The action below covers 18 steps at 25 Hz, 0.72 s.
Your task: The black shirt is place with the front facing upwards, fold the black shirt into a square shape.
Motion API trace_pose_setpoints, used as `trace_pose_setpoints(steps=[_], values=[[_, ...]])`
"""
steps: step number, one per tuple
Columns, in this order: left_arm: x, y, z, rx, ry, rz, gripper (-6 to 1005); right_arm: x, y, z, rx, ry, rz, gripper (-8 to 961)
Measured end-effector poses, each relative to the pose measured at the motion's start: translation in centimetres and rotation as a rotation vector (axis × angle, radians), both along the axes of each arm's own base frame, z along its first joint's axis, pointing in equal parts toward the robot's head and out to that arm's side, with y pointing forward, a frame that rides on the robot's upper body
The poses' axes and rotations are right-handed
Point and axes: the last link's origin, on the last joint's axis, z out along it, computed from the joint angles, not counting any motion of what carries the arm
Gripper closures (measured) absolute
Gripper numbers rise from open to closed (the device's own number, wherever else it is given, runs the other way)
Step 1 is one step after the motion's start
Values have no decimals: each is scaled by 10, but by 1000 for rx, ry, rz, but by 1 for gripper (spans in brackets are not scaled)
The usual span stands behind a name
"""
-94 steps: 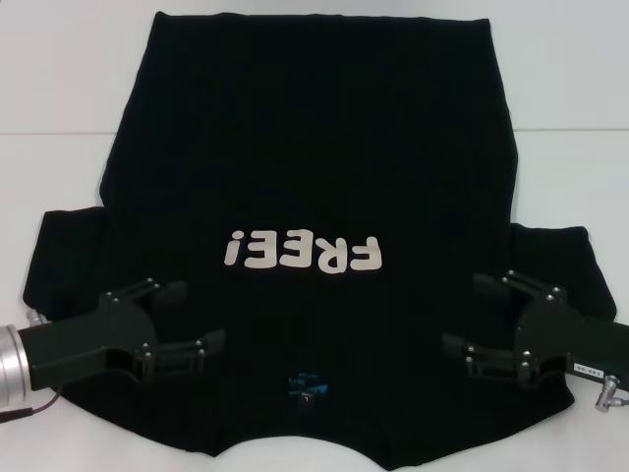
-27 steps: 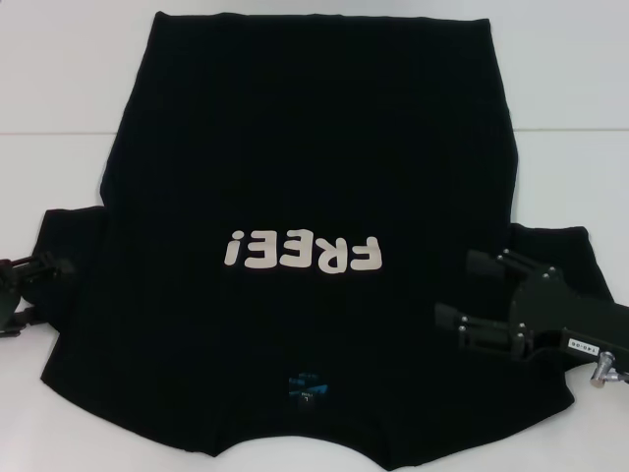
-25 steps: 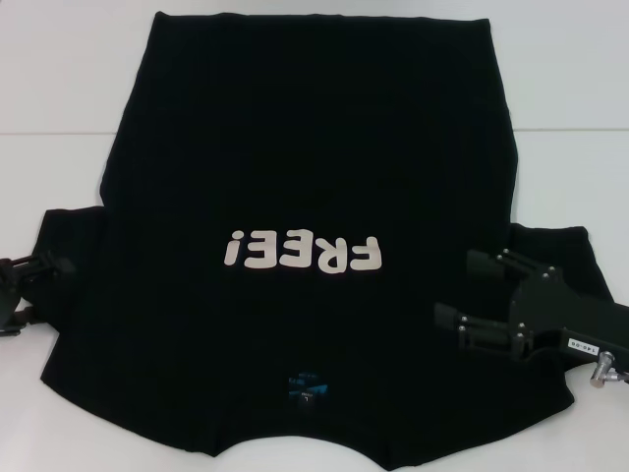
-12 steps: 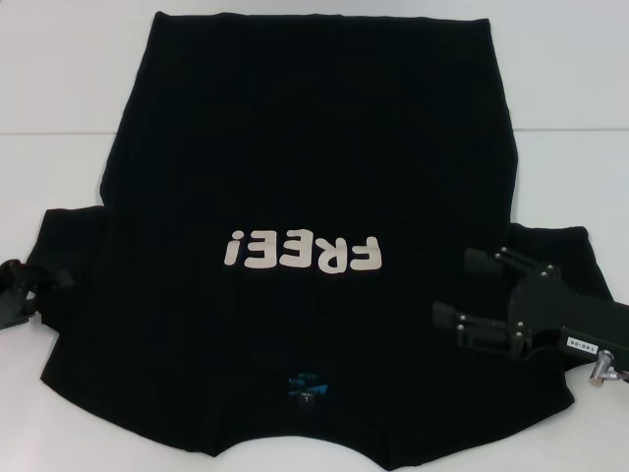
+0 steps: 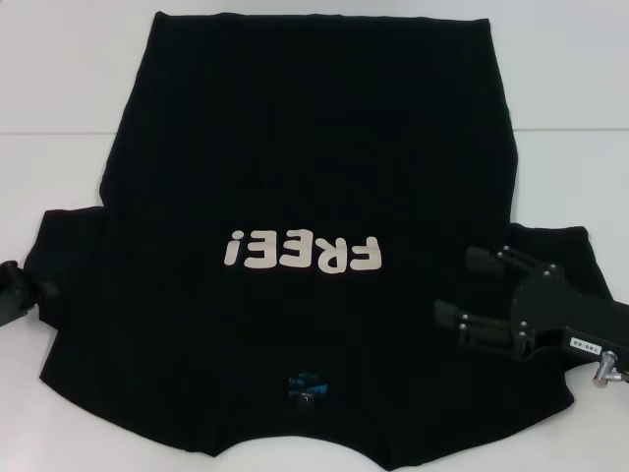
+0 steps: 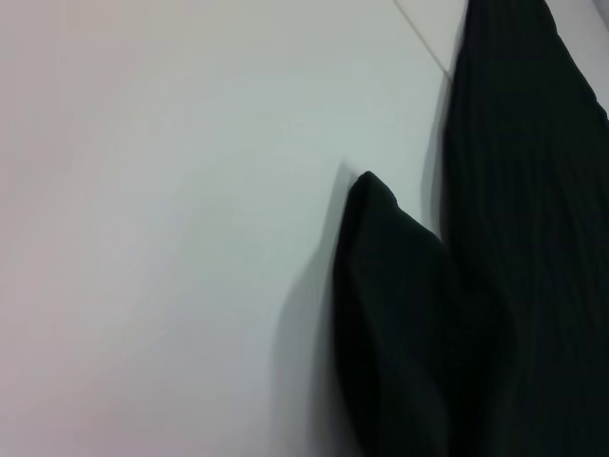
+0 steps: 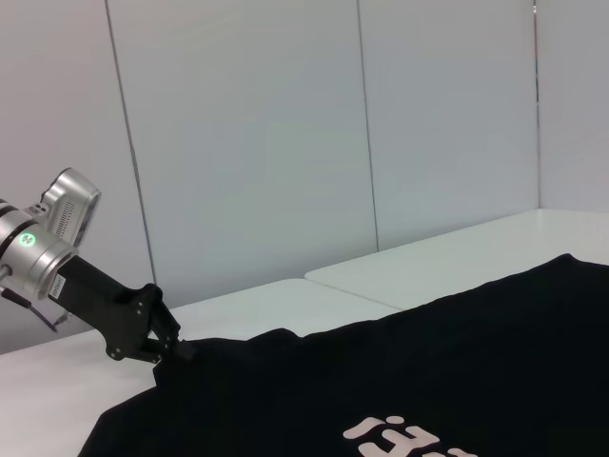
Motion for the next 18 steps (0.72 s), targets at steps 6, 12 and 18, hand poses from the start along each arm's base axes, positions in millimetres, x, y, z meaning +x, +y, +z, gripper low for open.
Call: trace_pose_setpoints(steps=[6, 12, 18], values=[[-3, 0, 6, 22, 20, 4, 948, -1, 0, 0, 1, 0, 4, 11], [-11, -1, 22, 75, 73, 12, 989, -2, 1, 0, 0, 1, 8, 11], [-9, 6, 38, 115, 121, -5, 988, -3, 2, 0, -1, 2, 10, 11]])
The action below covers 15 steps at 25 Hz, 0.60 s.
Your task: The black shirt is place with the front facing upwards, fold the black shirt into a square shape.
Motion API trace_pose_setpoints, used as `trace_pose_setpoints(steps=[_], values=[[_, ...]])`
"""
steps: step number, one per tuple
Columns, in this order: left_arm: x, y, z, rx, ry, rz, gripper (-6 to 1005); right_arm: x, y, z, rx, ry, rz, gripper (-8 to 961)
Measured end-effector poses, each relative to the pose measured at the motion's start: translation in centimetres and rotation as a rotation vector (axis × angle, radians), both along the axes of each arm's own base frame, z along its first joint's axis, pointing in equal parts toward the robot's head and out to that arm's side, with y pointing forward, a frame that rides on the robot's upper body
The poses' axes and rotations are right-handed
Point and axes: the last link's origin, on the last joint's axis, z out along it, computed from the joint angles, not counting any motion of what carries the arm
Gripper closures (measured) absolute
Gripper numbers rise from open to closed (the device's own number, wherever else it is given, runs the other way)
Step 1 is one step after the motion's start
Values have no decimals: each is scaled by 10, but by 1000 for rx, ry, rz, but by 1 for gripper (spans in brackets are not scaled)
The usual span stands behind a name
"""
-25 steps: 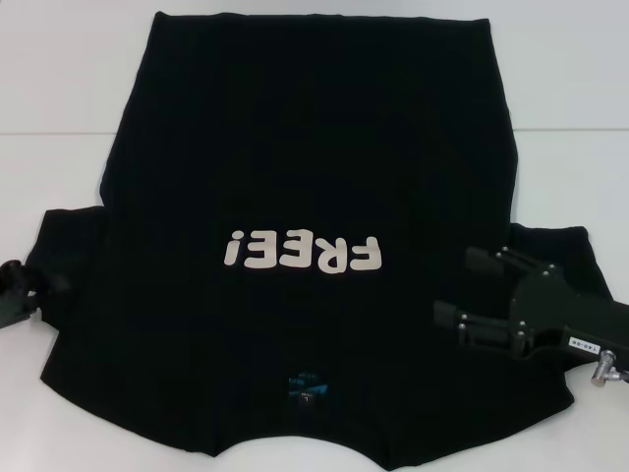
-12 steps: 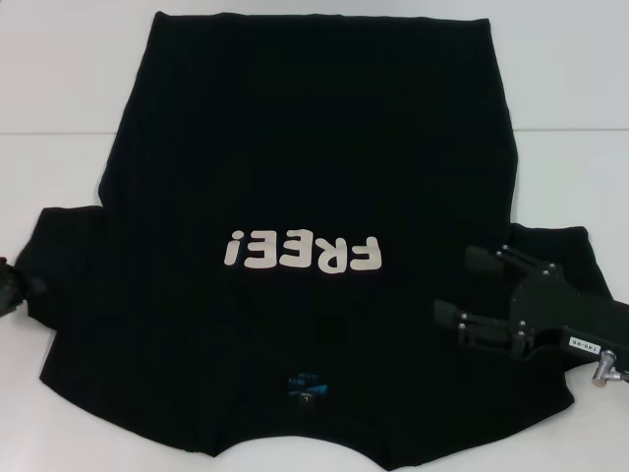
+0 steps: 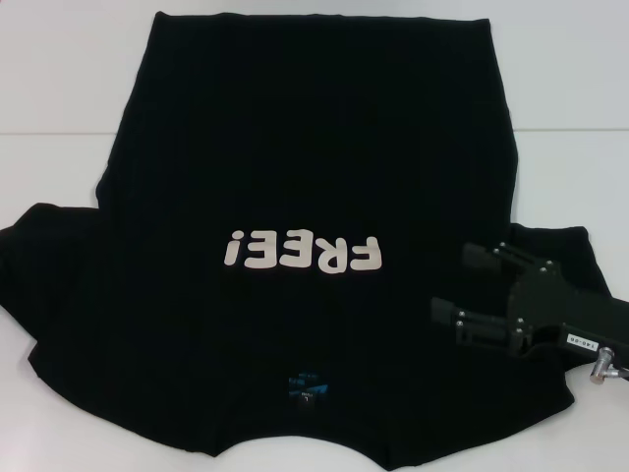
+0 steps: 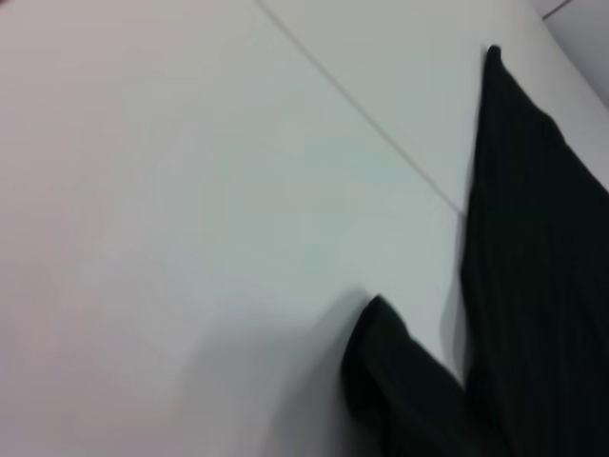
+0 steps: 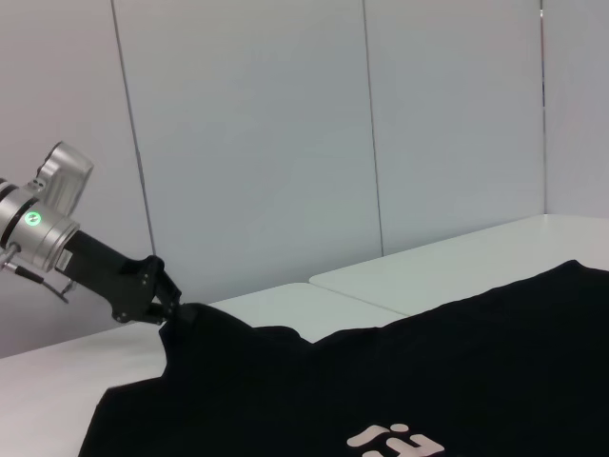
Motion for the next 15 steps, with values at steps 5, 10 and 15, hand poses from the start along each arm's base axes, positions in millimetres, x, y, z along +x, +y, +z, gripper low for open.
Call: trace_pose_setpoints(steps=[5, 10, 15], values=[[5, 9, 10, 11, 16, -17, 987, -1, 0, -1, 0, 1, 2, 12], [10, 15, 15, 13, 20, -34, 987, -1, 0, -2, -2, 2, 3, 12], [14, 19, 19, 20, 23, -46, 987, -2, -1, -2, -4, 6, 5, 12]])
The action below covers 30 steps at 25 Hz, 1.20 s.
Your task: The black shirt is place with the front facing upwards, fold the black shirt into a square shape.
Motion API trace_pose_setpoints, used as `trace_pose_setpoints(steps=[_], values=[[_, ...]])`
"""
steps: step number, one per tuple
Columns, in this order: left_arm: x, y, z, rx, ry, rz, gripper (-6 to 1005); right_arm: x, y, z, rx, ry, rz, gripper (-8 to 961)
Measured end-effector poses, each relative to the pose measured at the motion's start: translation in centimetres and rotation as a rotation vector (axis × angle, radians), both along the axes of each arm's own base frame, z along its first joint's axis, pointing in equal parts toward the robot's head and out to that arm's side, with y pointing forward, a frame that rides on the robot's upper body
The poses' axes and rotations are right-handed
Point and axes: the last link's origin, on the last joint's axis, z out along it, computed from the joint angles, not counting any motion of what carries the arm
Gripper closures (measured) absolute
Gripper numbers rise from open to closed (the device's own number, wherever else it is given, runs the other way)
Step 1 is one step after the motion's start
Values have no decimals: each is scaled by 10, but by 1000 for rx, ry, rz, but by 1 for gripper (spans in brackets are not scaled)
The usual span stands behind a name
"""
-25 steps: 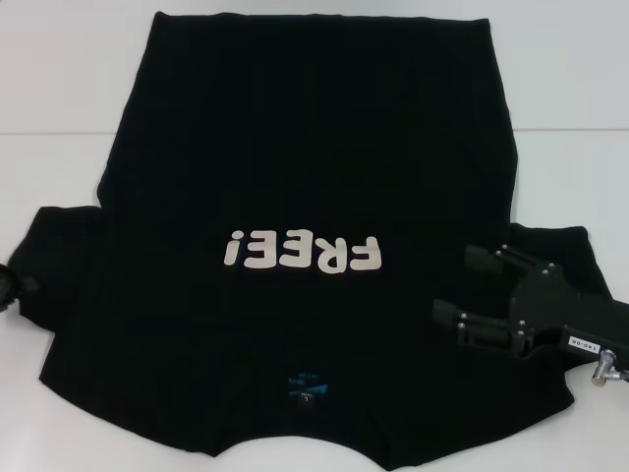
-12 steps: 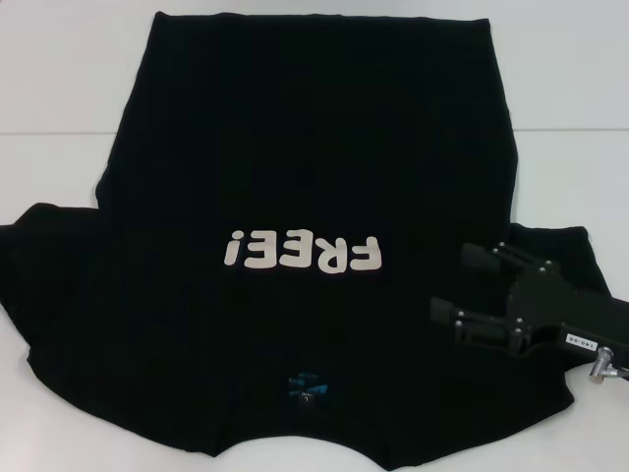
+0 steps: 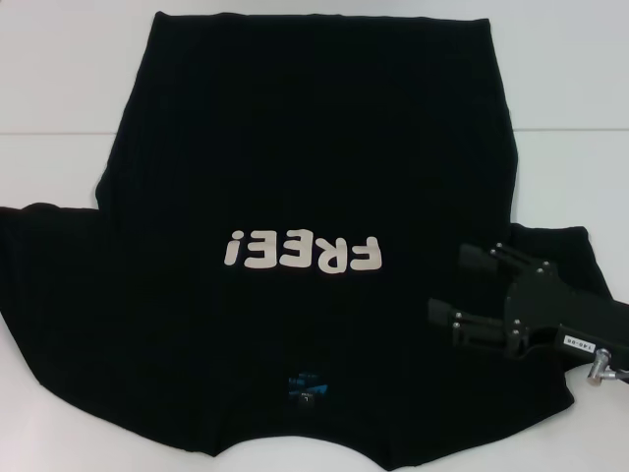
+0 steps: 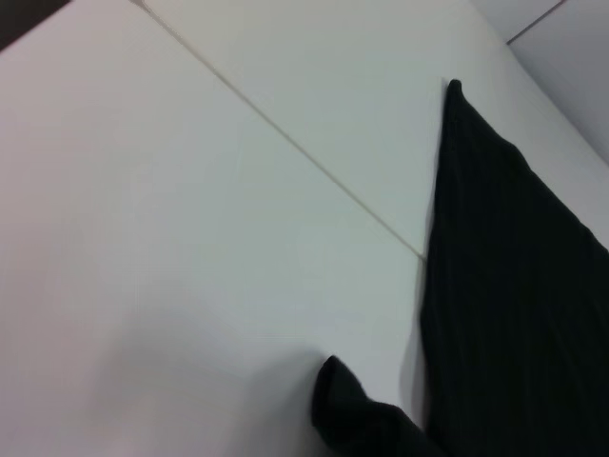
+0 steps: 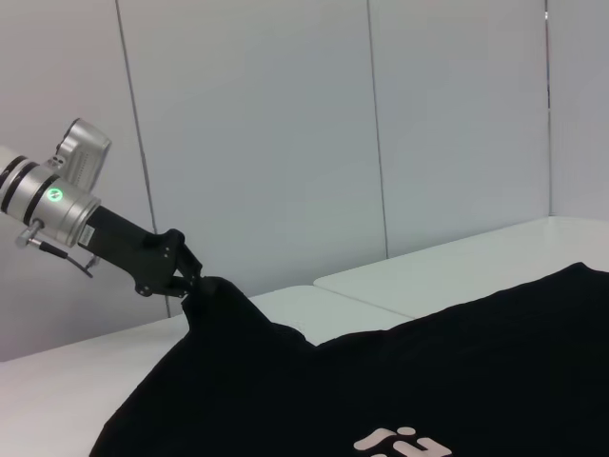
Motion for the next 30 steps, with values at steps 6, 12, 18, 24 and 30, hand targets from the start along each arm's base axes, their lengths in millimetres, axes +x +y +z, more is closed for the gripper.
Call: trace_pose_setpoints(steps=[6, 12, 18, 24, 30], values=[[18, 3, -4, -31, -71, -56, 986, 0, -1, -1, -5, 5, -2, 11], [44, 8, -10, -48, -191, -145, 986, 0, -2, -2, -8, 6, 0, 11], [63, 14, -33, -97, -231, -192, 986, -1, -4, -4, -18, 17, 1, 11], [73, 15, -64, -142, -240, -197, 985, -1, -4, -5, -21, 18, 2, 11], [69, 9, -84, -149, -277, -166, 941, -2, -4, -5, -22, 18, 2, 12]])
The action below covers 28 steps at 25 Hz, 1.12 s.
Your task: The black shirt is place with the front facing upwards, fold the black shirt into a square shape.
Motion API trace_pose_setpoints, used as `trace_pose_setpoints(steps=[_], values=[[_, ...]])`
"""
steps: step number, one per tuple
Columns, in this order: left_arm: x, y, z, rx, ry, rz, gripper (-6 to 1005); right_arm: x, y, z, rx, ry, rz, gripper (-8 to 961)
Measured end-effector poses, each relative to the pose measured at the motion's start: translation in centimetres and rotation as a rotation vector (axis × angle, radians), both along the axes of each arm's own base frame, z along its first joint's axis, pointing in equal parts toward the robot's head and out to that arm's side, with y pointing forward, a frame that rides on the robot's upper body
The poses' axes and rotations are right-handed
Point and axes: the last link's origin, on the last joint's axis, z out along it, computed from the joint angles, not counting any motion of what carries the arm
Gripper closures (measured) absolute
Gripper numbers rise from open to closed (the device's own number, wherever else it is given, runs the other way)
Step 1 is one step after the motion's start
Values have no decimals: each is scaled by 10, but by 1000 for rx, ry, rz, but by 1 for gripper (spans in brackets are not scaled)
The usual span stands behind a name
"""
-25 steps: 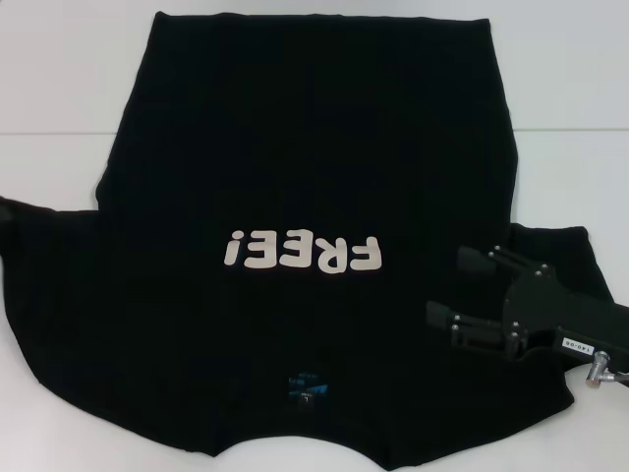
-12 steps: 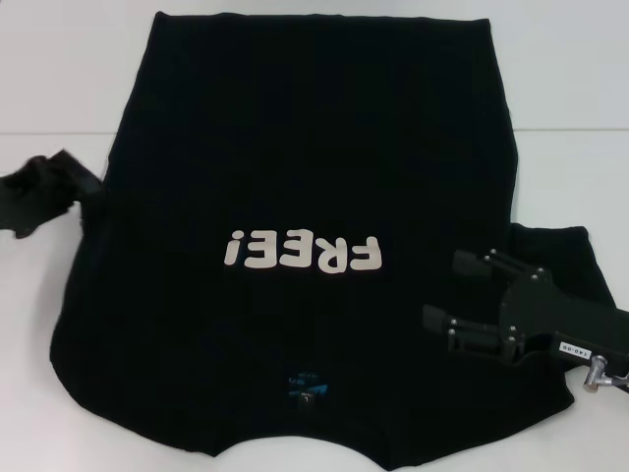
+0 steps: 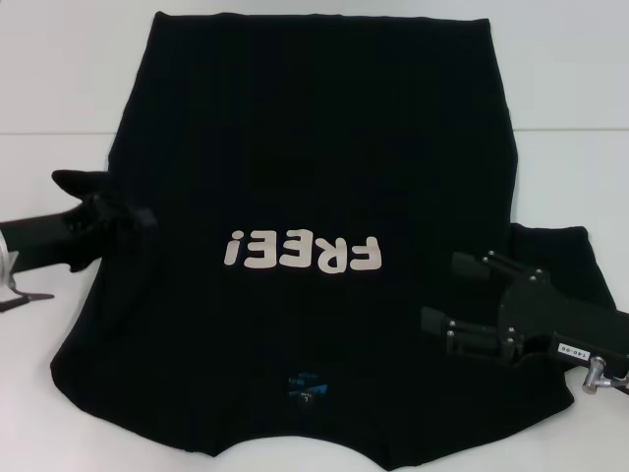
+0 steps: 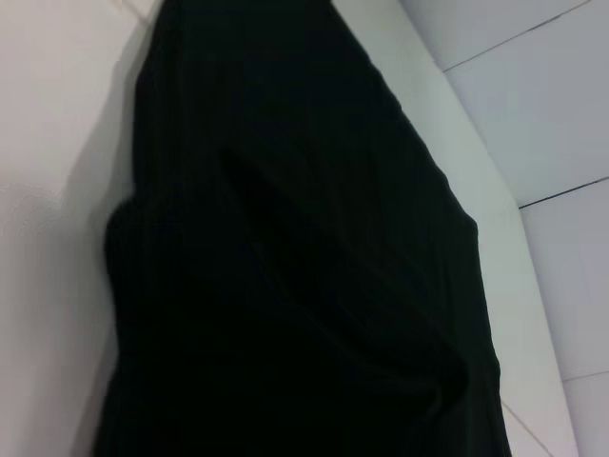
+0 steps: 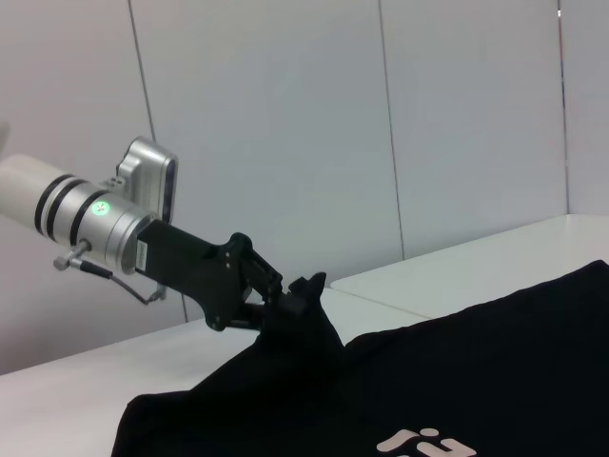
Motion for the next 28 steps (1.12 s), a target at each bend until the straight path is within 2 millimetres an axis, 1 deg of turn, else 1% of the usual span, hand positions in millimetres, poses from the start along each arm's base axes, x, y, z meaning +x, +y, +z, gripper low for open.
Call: trace_pose_setpoints(steps=[2, 7, 11, 14, 18, 22, 23, 25, 28], values=[[0, -3, -6, 1, -35, 1, 918, 0, 0, 0, 0, 0, 0, 12], [7, -9, -19, 9, -147, -26, 863, 0, -1, -1, -4, 6, -4, 12], [7, -11, -22, 18, -151, -41, 674, 0, -1, -1, -3, 6, -4, 11], [5, -14, -18, 43, -112, -97, 546, 0, -1, -1, -2, 7, -6, 12], [1, -27, -3, 109, 1, -309, 384, 1, -1, 0, 2, 19, -19, 12], [3, -51, 8, 150, 103, -570, 207, 4, 0, 8, 3, 65, -76, 11], [4, -59, 8, 156, 135, -656, 163, 6, 2, 13, -5, 81, -111, 11], [6, -72, 8, 164, 166, -765, 142, 9, 6, 25, -24, 103, -176, 11], [9, -90, 3, 152, 196, -903, 110, 14, 14, 50, -90, 115, -328, 11]])
